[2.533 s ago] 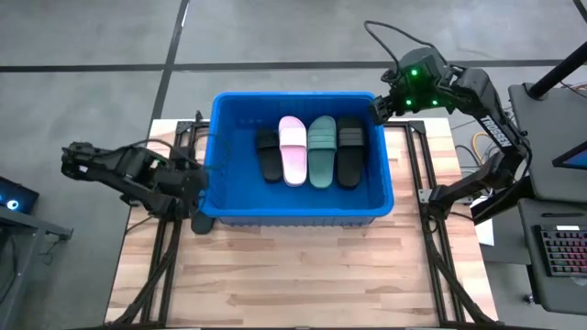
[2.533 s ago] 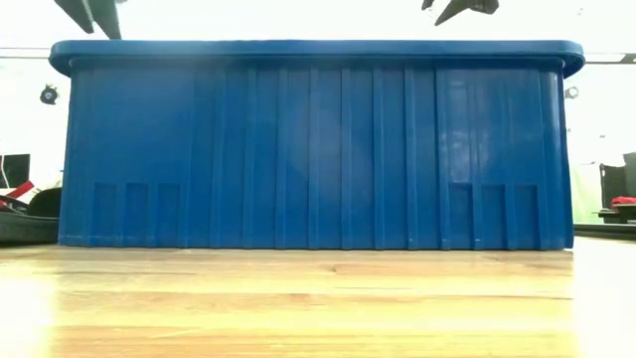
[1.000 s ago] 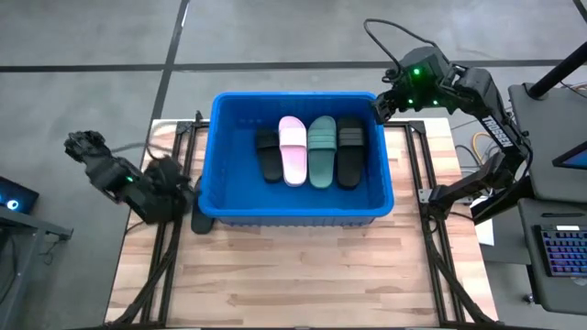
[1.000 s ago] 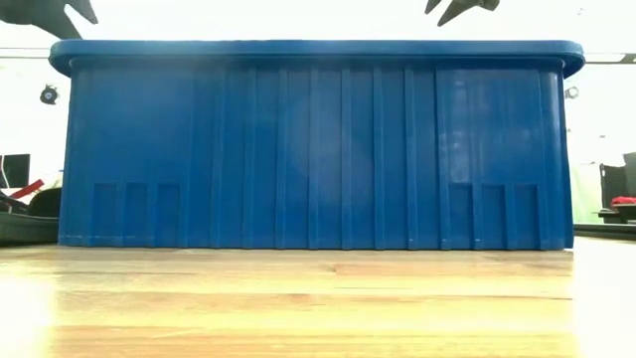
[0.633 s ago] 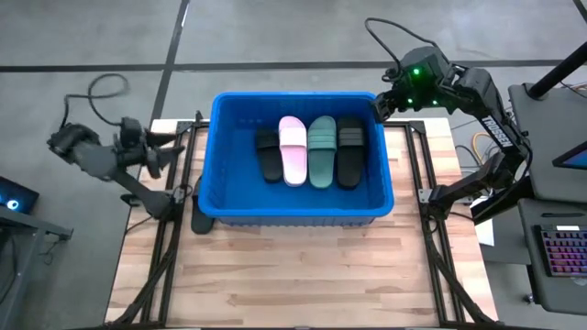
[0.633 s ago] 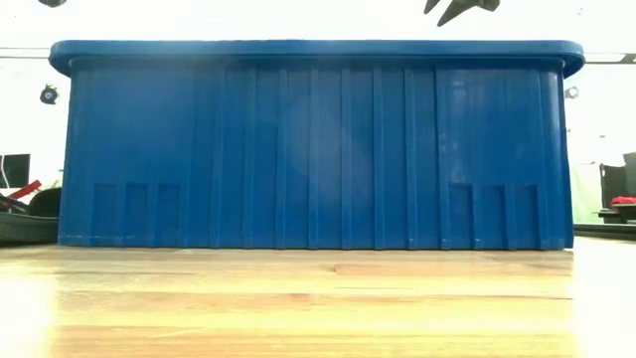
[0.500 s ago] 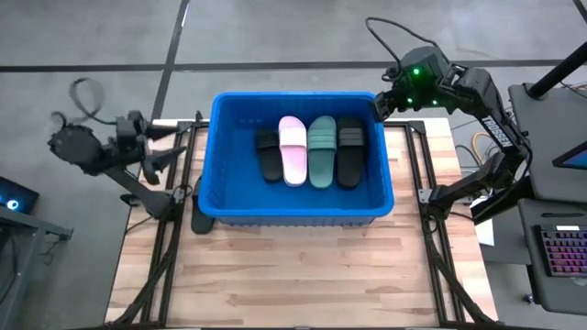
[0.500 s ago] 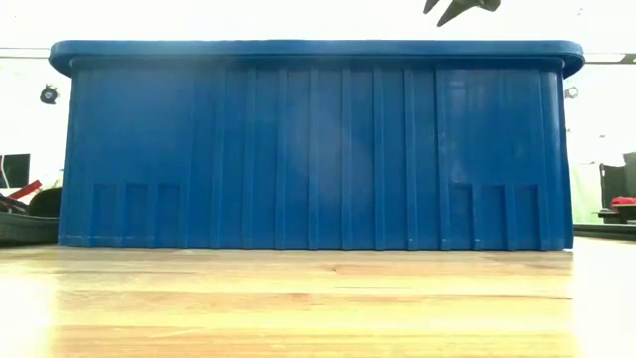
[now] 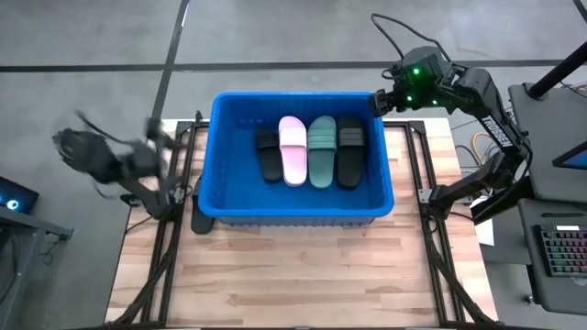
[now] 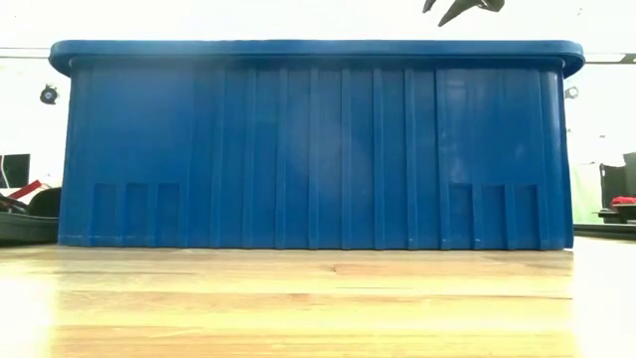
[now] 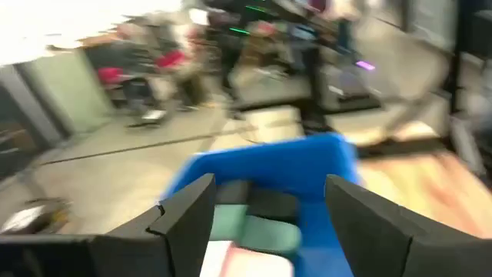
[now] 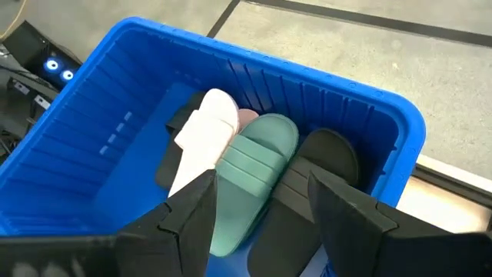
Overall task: Pick and place slides into bin
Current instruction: Put the black slide into the blue bin
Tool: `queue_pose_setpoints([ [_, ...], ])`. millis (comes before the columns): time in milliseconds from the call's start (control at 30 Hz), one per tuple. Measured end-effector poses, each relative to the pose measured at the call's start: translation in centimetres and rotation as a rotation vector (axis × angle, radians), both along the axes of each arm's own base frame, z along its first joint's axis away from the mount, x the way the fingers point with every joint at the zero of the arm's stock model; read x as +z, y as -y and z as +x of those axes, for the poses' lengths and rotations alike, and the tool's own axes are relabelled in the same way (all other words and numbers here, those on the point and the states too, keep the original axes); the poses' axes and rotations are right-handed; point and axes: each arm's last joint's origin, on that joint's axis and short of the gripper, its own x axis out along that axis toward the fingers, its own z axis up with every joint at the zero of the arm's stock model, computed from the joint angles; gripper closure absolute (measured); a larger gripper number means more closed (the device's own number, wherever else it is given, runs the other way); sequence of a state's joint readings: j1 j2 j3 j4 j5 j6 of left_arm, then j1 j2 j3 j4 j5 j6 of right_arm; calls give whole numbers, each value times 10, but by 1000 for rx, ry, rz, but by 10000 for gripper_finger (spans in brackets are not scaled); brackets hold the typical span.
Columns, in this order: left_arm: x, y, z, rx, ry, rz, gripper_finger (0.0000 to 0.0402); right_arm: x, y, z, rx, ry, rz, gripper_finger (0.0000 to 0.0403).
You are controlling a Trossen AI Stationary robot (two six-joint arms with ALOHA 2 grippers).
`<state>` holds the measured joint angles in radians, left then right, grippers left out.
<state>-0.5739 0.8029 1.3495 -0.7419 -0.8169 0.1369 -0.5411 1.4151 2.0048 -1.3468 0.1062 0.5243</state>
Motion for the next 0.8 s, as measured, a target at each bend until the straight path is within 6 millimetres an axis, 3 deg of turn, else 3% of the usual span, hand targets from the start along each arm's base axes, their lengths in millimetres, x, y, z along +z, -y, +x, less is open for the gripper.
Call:
queue_pose_setpoints([
  [133, 5, 15, 20, -186, -33, -62, 174, 0, 0, 0, -14, 9, 11, 209],
  [233, 4, 18, 49, -182, -103, -2, 174, 0, 0, 0, -35, 23, 28, 209],
  [333, -5, -5, 73, -110, -213, -10, 174, 0, 0, 0, -36, 24, 30, 209],
  [433, -19, -42, 89, -43, -345, -92, 174, -1, 0, 1, -36, 19, 32, 209],
  [533, -30, -73, 83, 4, -448, -206, 174, -3, 1, 1, -35, 11, 36, 209],
  [633, -31, -97, 56, 171, -477, -256, 174, -4, 1, 2, -25, 0, 29, 209],
  [800, -26, -116, 19, 398, -424, -302, 174, -5, 1, 2, 6, -24, 4, 209],
])
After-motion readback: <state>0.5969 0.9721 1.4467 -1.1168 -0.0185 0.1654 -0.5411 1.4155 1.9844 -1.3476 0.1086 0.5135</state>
